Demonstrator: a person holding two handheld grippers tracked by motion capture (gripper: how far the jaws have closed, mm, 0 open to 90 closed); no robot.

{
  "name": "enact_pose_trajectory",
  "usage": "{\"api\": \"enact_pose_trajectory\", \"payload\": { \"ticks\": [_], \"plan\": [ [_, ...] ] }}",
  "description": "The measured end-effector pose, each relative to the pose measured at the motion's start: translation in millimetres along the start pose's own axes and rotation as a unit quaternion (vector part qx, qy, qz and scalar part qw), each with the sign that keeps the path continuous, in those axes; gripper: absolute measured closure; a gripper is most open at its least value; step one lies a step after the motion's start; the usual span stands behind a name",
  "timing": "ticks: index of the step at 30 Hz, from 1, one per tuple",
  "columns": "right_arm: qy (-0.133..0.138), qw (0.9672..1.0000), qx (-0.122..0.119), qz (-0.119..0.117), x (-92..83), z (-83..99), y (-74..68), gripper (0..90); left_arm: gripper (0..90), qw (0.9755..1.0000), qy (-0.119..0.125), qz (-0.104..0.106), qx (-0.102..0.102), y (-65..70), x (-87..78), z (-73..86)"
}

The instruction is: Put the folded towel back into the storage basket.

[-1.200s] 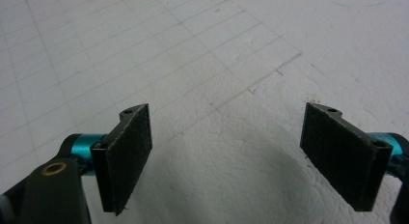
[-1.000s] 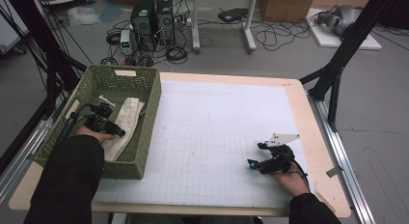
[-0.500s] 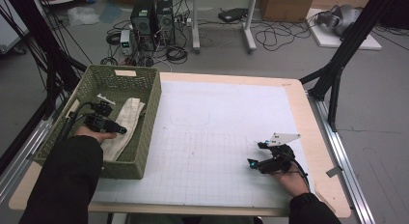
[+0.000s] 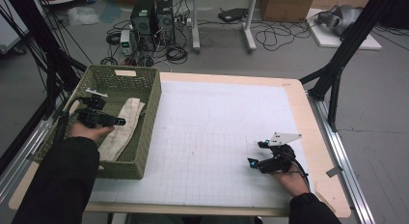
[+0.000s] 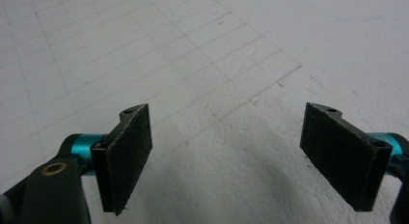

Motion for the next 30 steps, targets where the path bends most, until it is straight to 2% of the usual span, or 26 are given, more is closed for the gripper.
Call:
{"api": "enact_pose_trajectory", "payload": {
  "ticks": [2, 5, 9, 11, 13, 15, 16, 17, 19, 21, 23, 26, 27, 29, 30],
  "plan": [
    [0.001, 1.0000, -0.001, 0.000, -0.1, -0.7, -0.5, 18.0, 53.3, 0.9999, 0.010, 0.003, -0.011, 2.4, 1.9, -2.7],
    [-0.002, 1.0000, -0.001, -0.001, 1.7, -1.1, -0.2, 18.0, 58.8, 0.9997, 0.021, -0.004, -0.011, 7.7, 5.4, -12.7],
    [-0.002, 1.0000, -0.002, -0.004, 4.5, -3.0, -0.9, 18.0, 60.3, 0.9991, 0.031, -0.019, -0.022, 12.5, 21.0, -23.1],
    [-0.004, 1.0000, -0.002, -0.005, 4.9, -3.0, -1.2, 18.0, 59.9, 0.9978, 0.039, -0.034, -0.042, 9.8, 29.9, -25.1],
    [-0.004, 1.0000, -0.002, -0.004, 4.5, -3.0, -1.3, 18.0, 60.0, 0.9967, 0.032, -0.060, -0.045, 6.1, 39.8, -22.7],
    [-0.001, 1.0000, -0.003, -0.006, 4.1, -3.1, -1.2, 17.9, 64.0, 0.9957, 0.013, -0.087, -0.028, 4.2, 52.1, -16.7],
    [-0.002, 1.0000, -0.003, -0.006, 4.1, -3.0, -1.0, 17.9, 62.2, 0.9949, -0.001, -0.098, -0.027, 4.0, 58.9, -13.3],
    [-0.003, 1.0000, -0.005, -0.006, 4.2, -2.7, -0.4, 18.0, 63.8, 0.9945, -0.015, -0.102, -0.014, 4.9, 64.7, -9.1],
    [-0.003, 1.0000, -0.005, -0.007, 4.6, -2.5, -0.3, 17.9, 64.4, 0.9924, -0.012, -0.119, 0.030, 10.3, 68.4, -7.8],
    [-0.003, 0.9999, -0.005, -0.009, 5.1, -2.5, -0.4, 17.9, 65.7, 0.9905, -0.020, -0.128, 0.047, 14.5, 69.4, -9.8],
    [-0.004, 0.9999, -0.006, -0.010, 5.6, -2.7, -0.8, 17.9, 68.2, 0.9914, -0.011, -0.121, 0.049, 16.6, 69.7, -10.6],
    [-0.002, 0.9999, -0.009, -0.012, 6.0, -3.0, -1.1, 18.0, 68.3, 0.9931, 0.045, -0.096, 0.051, 20.4, 64.5, -18.8],
    [-0.004, 0.9999, -0.009, -0.011, 6.5, -3.0, -1.0, 18.0, 68.5, 0.9933, 0.039, -0.095, 0.053, 22.5, 65.0, -18.3],
    [-0.005, 0.9999, -0.009, -0.012, 7.5, -3.5, -1.6, 18.0, 65.2, 0.9943, -0.010, -0.088, 0.059, 22.0, 71.7, -8.5],
    [-0.004, 0.9999, -0.009, -0.012, 7.6, -4.0, -2.1, 18.0, 64.6, 0.9940, -0.003, -0.088, 0.064, 22.1, 71.1, -9.1]
  ]
}}
Point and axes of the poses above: each handheld gripper's, and its own axes: x roughly forward along the jaws, z roughly out of its underside, y roughly to its right, the point moved 3 cm from there along x, roughly forward along the jaws, and after that the axes turned 3 degrees about -z, right-handed, at the moved point
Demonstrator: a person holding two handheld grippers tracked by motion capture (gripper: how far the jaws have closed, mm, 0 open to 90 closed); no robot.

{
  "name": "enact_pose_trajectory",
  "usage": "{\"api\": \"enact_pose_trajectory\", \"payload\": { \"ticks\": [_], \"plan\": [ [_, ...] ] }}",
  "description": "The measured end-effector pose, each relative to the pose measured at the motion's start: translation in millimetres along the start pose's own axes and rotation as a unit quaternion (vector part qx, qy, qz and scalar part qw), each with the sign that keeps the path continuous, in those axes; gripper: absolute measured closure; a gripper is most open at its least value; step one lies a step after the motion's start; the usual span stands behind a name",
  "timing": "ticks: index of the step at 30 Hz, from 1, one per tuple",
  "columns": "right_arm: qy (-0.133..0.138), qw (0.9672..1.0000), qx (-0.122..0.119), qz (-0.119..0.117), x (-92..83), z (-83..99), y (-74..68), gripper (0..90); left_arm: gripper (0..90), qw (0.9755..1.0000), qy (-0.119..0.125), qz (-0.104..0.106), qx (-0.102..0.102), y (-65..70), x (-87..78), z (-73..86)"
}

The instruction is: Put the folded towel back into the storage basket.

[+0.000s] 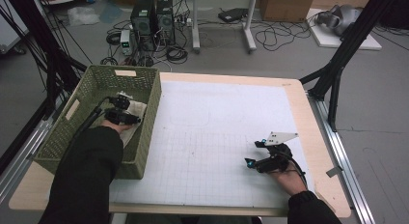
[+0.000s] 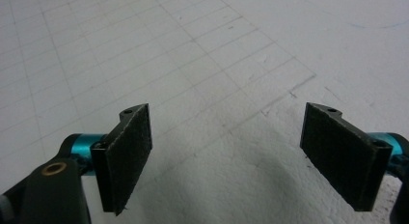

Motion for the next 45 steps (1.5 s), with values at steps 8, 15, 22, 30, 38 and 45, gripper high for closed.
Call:
{"api": "enact_pose_trajectory", "payload": {
  "ticks": [8, 15, 22, 30, 38, 45],
  "plan": [
    [0.001, 1.0000, -0.002, 0.002, -1.5, -0.5, -0.3, 18.0, 53.5, 0.9982, 0.024, 0.042, -0.037, -5.3, -23.6, -12.3],
    [0.002, 1.0000, -0.002, 0.001, -2.0, -0.7, -1.0, 17.9, 46.1, 0.9933, 0.039, 0.093, -0.057, -7.0, -51.1, -16.1],
    [0.004, 1.0000, 0.000, 0.003, -2.7, -1.2, -1.7, 17.9, 42.5, 0.9844, 0.059, 0.133, -0.098, -15.5, -69.5, -8.7],
    [0.003, 1.0000, -0.001, 0.002, -1.9, -2.0, -2.5, 17.9, 41.8, 0.9748, 0.085, 0.167, -0.121, -21.7, -80.4, 2.3],
    [0.004, 1.0000, -0.004, 0.000, -0.6, -2.8, -2.3, 17.9, 42.7, 0.9703, 0.102, 0.188, -0.113, -19.3, -94.0, 6.2],
    [0.004, 1.0000, -0.001, -0.001, -1.1, -3.0, -3.5, 17.9, 41.6, 0.9753, 0.092, 0.177, -0.096, -18.1, -99.0, 11.0]
  ]
}}
Point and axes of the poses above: each handheld gripper's, and its own axes: x roughly forward along the jaws, z roughly out of its underside, y roughly to its right, the point moved 3 cm from there along x, roughly forward along the jaws, and after that the axes turned 3 degrees about -z, right-handed, at the moved point
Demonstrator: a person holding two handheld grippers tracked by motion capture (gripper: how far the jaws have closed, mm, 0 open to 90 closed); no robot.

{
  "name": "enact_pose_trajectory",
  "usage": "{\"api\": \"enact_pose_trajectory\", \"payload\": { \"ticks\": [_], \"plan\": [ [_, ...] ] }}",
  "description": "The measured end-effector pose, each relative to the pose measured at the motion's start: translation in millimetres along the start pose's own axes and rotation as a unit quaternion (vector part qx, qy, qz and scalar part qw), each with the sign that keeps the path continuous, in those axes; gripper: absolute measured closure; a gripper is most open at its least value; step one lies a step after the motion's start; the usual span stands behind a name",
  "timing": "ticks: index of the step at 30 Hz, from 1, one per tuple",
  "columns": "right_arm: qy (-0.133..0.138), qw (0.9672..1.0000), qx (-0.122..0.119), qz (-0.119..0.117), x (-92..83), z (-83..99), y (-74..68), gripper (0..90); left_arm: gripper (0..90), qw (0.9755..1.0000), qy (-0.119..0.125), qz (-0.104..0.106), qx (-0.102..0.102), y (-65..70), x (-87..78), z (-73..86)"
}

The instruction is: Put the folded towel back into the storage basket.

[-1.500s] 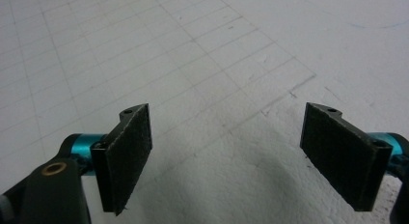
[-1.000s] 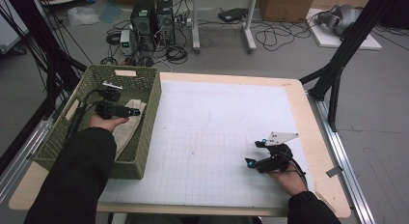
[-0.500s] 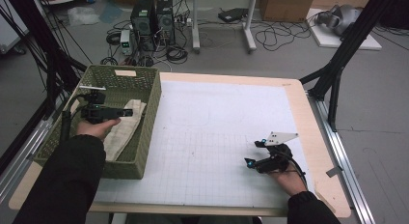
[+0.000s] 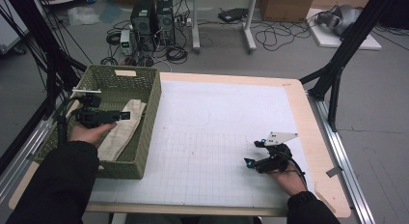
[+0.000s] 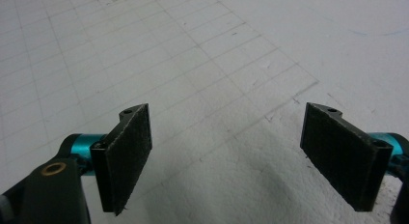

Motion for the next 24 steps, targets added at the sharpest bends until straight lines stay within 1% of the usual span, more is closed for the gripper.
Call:
{"api": "enact_pose_trajectory", "payload": {
  "ticks": [1, 3, 6, 10, 15, 19, 21, 22, 24],
  "plan": [
    [0.002, 1.0000, -0.003, 0.001, 0.1, -0.2, 0.4, 17.8, 41.5, 1.0000, -0.003, -0.002, 0.003, 0.0, -0.3, 0.7],
    [0.001, 1.0000, 0.000, 0.001, -0.2, -0.1, 0.1, 17.6, 40.6, 1.0000, -0.006, -0.004, 0.006, 0.1, -1.0, 1.7],
    [0.006, 1.0000, -0.003, 0.003, -1.1, -1.0, 0.4, 17.4, 40.1, 0.9999, -0.006, -0.009, 0.011, 0.7, -2.0, 2.4],
    [0.010, 0.9999, 0.000, 0.004, -2.6, -2.8, -0.1, 17.0, 38.9, 0.9997, -0.008, -0.013, 0.020, 2.2, -2.5, 2.8],
    [0.011, 0.9999, -0.001, 0.003, -1.5, -3.1, 0.4, 16.6, 38.1, 0.9995, -0.009, -0.013, 0.029, 3.4, -3.4, 2.5],
    [0.013, 0.9999, -0.001, 0.006, -3.1, -3.3, 0.7, 16.0, 36.8, 0.9993, -0.007, -0.014, 0.033, 4.3, -4.3, 2.7],
    [0.016, 0.9999, -0.002, 0.006, -3.6, -3.3, 0.8, 15.1, 36.3, 0.9990, -0.008, -0.017, 0.041, 5.5, -4.9, 2.4],
    [0.015, 0.9999, 0.000, 0.007, -4.3, -3.5, 0.1, 15.0, 35.6, 0.9989, -0.006, -0.013, 0.045, 6.3, -5.2, 2.3],
    [0.016, 0.9998, -0.001, 0.007, -5.0, -3.6, -0.8, 14.9, 35.6, 0.9988, -0.007, -0.014, 0.047, 7.9, -5.5, 2.1]
  ]
}}
Point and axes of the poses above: each handheld gripper's, and its own axes: x roughly forward along the jaws, z roughly out of its underside, y roughly to its right, the point moved 3 cm from there along x, roughly forward along the jaws, and after that the axes turned 3 degrees about -z, right-handed, at the moved point
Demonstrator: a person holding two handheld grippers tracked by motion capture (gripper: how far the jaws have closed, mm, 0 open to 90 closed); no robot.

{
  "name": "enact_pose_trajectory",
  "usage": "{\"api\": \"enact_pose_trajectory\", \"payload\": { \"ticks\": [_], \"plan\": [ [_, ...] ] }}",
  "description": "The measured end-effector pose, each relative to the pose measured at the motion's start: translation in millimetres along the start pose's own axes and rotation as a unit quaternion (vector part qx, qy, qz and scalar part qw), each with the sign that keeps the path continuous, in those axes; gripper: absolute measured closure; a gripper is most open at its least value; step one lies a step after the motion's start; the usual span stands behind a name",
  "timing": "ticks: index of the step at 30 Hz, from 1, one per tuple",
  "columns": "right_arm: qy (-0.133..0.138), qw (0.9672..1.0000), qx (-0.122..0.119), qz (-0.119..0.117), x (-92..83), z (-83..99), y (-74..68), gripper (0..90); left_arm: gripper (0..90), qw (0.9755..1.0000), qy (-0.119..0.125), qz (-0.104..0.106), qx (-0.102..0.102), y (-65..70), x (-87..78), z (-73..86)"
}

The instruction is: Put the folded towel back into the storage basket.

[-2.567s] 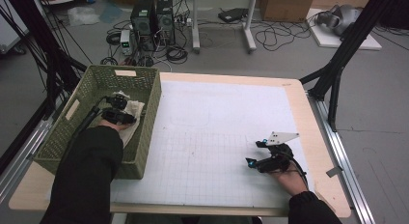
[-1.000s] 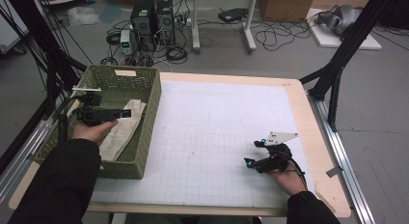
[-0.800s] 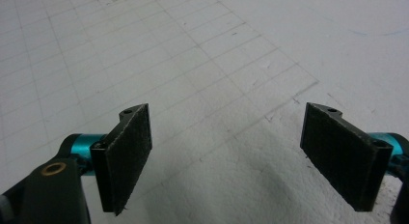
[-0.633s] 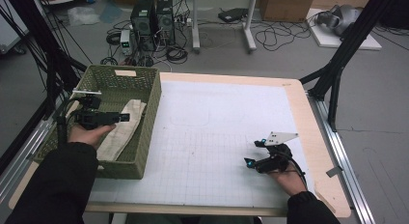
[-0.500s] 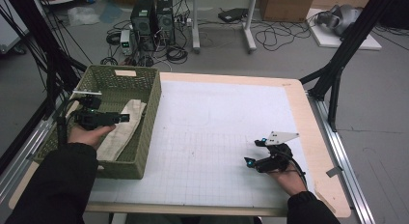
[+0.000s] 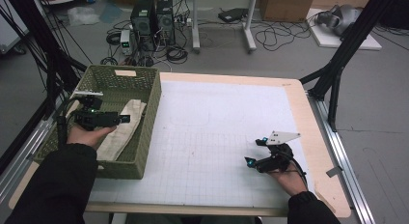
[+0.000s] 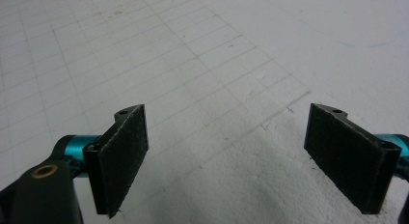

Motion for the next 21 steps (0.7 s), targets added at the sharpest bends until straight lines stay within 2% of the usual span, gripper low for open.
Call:
{"api": "enact_pose_trajectory", "payload": {
  "ticks": [14, 21],
  "plan": [
    [0.002, 1.0000, 0.001, 0.003, -2.8, -1.1, -2.1, 13.7, 33.6, 0.9993, -0.005, -0.005, 0.036, 7.5, -5.0, 4.1],
    [0.003, 1.0000, 0.000, 0.004, -5.2, -1.1, -3.1, 13.3, 33.6, 0.9991, -0.005, -0.005, 0.042, 10.1, -9.6, 7.2]
  ]
}}
Point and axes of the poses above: each handheld gripper's, and its own axes: x roughly forward along the jaws, z roughly out of its underside, y roughly to its right, the point moved 3 cm from there along x, roughly forward along the jaws, and after that the axes turned 3 degrees about -z, right-handed, at the moved point
